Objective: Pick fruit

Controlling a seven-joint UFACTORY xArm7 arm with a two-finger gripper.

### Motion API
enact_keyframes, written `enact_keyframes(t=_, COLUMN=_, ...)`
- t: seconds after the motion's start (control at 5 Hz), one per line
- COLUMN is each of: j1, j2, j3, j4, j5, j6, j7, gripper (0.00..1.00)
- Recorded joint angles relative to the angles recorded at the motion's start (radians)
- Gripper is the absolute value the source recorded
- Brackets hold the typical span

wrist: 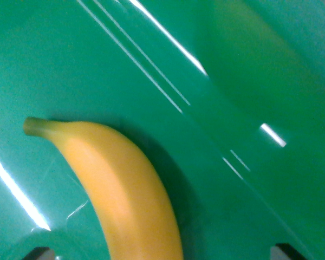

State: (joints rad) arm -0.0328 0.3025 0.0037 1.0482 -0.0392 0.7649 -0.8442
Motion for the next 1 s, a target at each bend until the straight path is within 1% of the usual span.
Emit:
enact_keyframes(t=0.2, j1=-0.0018, j2=0.014, j3=-0.003, j4=-0.021, j5=0.0021, j6=-0.031, j7=-0.029, gripper=0.00)
enact_keyframes(t=0.4, j1=-0.0018, j2=0.014, j3=-0.003, j4=-0.021, j5=0.0021, j6=-0.031, j7=-0.029, gripper=0.00)
enact_keyframes(t=0.6, j1=-0.0033, j2=0.027, j3=-0.006, j4=-0.039, j5=0.0040, j6=-0.058, j7=-0.055, gripper=0.00)
enact_keyframes(t=0.8, j1=-0.0033, j2=0.027, j3=-0.006, j4=-0.039, j5=0.0040, j6=-0.058, j7=-0.055, gripper=0.00)
enact_keyframes(t=1.0, j1=-0.0046, j2=0.038, j3=-0.008, j4=-0.054, j5=0.0056, j6=-0.081, j7=-0.077, gripper=0.00)
